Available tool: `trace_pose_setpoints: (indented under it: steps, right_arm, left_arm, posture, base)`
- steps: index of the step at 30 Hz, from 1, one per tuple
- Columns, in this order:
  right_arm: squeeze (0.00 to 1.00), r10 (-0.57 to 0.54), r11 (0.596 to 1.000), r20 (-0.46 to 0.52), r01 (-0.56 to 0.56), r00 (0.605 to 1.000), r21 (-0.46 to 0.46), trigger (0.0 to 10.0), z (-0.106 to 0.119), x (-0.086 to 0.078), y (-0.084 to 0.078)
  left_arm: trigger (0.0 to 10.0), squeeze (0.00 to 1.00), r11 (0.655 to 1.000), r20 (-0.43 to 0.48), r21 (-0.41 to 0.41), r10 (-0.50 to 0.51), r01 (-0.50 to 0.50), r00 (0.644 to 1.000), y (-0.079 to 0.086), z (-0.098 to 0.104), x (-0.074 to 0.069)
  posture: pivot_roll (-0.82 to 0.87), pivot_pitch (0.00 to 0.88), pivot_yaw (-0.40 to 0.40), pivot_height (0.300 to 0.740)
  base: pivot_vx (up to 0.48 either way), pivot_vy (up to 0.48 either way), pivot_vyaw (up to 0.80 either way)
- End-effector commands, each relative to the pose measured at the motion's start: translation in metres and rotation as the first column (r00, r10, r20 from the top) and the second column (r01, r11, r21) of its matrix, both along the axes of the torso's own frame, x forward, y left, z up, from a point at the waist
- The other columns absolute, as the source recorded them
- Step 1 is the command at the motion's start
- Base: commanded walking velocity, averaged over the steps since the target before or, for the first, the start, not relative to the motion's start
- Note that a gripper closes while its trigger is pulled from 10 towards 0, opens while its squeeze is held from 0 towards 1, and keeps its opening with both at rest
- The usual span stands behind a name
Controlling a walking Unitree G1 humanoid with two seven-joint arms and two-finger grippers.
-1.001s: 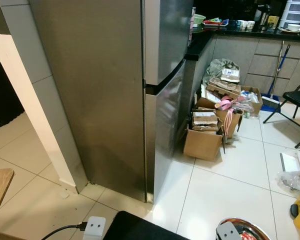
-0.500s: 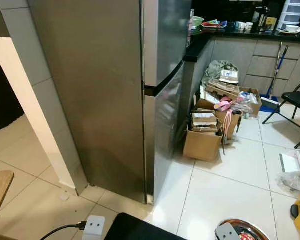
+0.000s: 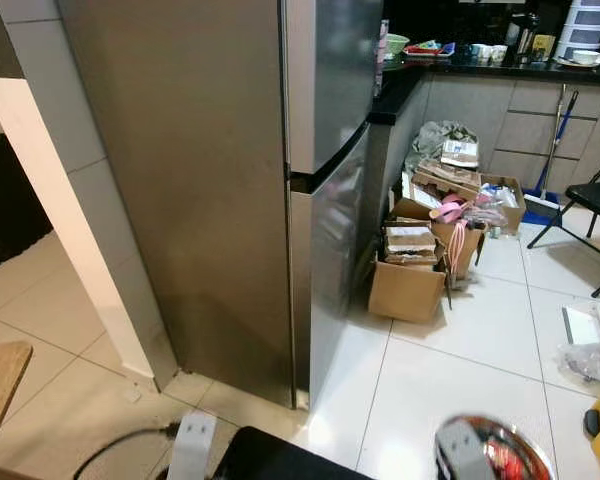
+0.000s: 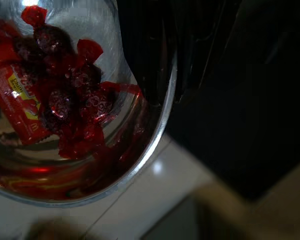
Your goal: Restocking fridge
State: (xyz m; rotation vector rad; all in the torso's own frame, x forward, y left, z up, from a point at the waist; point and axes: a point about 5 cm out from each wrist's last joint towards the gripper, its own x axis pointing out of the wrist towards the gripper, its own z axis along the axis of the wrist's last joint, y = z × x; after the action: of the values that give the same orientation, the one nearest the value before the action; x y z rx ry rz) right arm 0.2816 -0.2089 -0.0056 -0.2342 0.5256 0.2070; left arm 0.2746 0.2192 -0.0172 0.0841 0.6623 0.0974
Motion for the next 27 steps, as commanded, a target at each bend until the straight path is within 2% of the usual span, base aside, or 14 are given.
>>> trace_pose_setpoints:
  steps: [1, 5, 9, 11, 13, 14, 16, 18, 19, 20, 21, 22, 26, 27]
  right_arm:
    - [0.00, -0.020, 1.000, 0.068, 0.020, 0.997, 0.002, 10.0, 0.018, 0.016, -0.006]
    - [0.00, 0.001, 1.000, 0.057, -0.001, 0.998, -0.008, 10.0, 0.016, 0.016, -0.002]
    - [0.00, 0.055, 0.998, -0.040, -0.055, 0.998, 0.008, 10.0, -0.017, -0.018, 0.014]
    - [0.00, 0.065, 0.998, -0.055, -0.065, 0.996, 0.009, 10.0, -0.021, -0.024, 0.016]
    - [0.00, 0.098, 0.995, -0.107, -0.098, 0.989, 0.003, 10.0, -0.035, -0.042, 0.020]
    - [0.00, 0.099, 0.995, -0.113, -0.099, 0.989, 0.003, 10.0, -0.036, -0.044, 0.020]
    - [0.00, 0.095, 0.995, -0.113, -0.096, 0.989, 0.000, 10.0, -0.035, -0.042, 0.018]
    - [0.00, 0.088, 0.996, -0.098, -0.089, 0.991, -0.010, 10.0, -0.030, -0.035, 0.014]
    - [0.00, 0.088, 0.996, -0.098, -0.089, 0.991, -0.010, 10.0, -0.030, -0.035, 0.014]
    - [0.00, 0.084, 0.996, -0.089, -0.086, 0.992, -0.014, 10.0, -0.026, -0.031, 0.012]
    - [0.00, 0.074, 0.997, -0.058, -0.075, 0.996, -0.024, 10.0, -0.017, -0.020, 0.008]
    - [0.00, 0.070, 0.997, -0.048, -0.071, 0.996, -0.027, 10.0, -0.014, -0.016, 0.007]
    - [0.00, 0.063, 0.997, -0.036, -0.064, 0.997, -0.031, 10.0, -0.010, -0.012, 0.005]
    - [0.00, 0.065, 0.997, -0.040, -0.066, 0.997, -0.030, 10.0, -0.012, -0.014, 0.006]
  left_arm:
    - [10.0, 0.00, 0.999, 0.060, 0.010, 0.042, -0.042, 0.997, 0.014, 0.017, 0.013]
    - [10.0, 0.00, 1.000, 0.037, 0.031, 0.001, -0.003, 0.999, 0.010, 0.012, 0.009]
    - [10.0, 0.00, 0.999, -0.098, 0.041, -0.031, 0.035, 0.995, -0.001, -0.025, -0.033]
    - [10.0, 0.00, 0.998, -0.116, 0.040, -0.033, 0.037, 0.993, -0.002, -0.029, -0.039]
    - [10.0, 0.00, 0.998, -0.160, 0.042, -0.045, 0.052, 0.986, -0.003, -0.039, -0.053]
    - [10.0, 0.00, 0.998, -0.165, 0.043, -0.046, 0.054, 0.985, -0.003, -0.040, -0.055]
    - [10.0, 0.00, 0.998, -0.162, 0.043, -0.046, 0.054, 0.986, -0.003, -0.039, -0.053]
    - [10.0, 0.00, 0.998, -0.132, 0.047, -0.044, 0.050, 0.990, -0.002, -0.031, -0.041]
    - [10.0, 0.00, 0.998, -0.132, 0.047, -0.044, 0.050, 0.990, -0.002, -0.031, -0.041]
    - [10.0, 0.00, 0.998, -0.116, 0.050, -0.042, 0.048, 0.992, -0.001, -0.026, -0.034]
    - [10.0, 0.00, 0.998, -0.070, 0.054, -0.036, 0.040, 0.997, 0.001, -0.013, -0.017]
    - [10.0, 0.00, 0.998, -0.057, 0.055, -0.034, 0.037, 0.998, 0.002, -0.009, -0.013]
    - [10.0, 0.00, 0.998, -0.037, 0.052, -0.031, 0.033, 0.999, 0.002, -0.005, -0.007]
    - [10.0, 0.00, 0.998, -0.050, 0.050, -0.034, 0.036, 0.998, 0.000, -0.009, -0.011]
  posture:
    - [-0.06, 0.064, 0.002, 0.740]
    - [-0.06, 0.066, 0.000, 0.740]
    - [-0.06, 0.075, -0.001, 0.740]
    - [-0.06, 0.076, 0.000, 0.740]
    - [-0.06, 0.080, 0.002, 0.740]
    - [-0.06, 0.080, 0.002, 0.740]
    - [-0.06, 0.080, 0.002, 0.740]
    - [-0.06, 0.076, 0.002, 0.740]
    - [-0.06, 0.076, 0.002, 0.740]
    - [-0.06, 0.075, 0.001, 0.740]
    - [-0.06, 0.071, 0.001, 0.740]
    - [-0.06, 0.071, 0.001, 0.740]
    - [-0.06, 0.070, 0.002, 0.740]
    - [-0.07, 0.070, 0.003, 0.740]
  base:
    - [0.000, 0.000, 0.00]
    - [0.000, 0.000, 0.00]
    - [0.000, 0.000, 0.00]
    - [0.000, 0.000, 0.00]
    - [0.000, 0.000, 0.00]
    - [0.000, 0.000, 0.00]
    - [0.000, 0.000, 0.00]
    - [0.000, 0.000, 0.00]
    - [0.000, 0.000, 0.00]
    - [0.000, 0.000, 0.00]
    - [0.000, 0.000, 0.00]
    - [0.000, 0.000, 0.00]
    - [0.000, 0.000, 0.00]
    - [0.000, 0.000, 0.00]
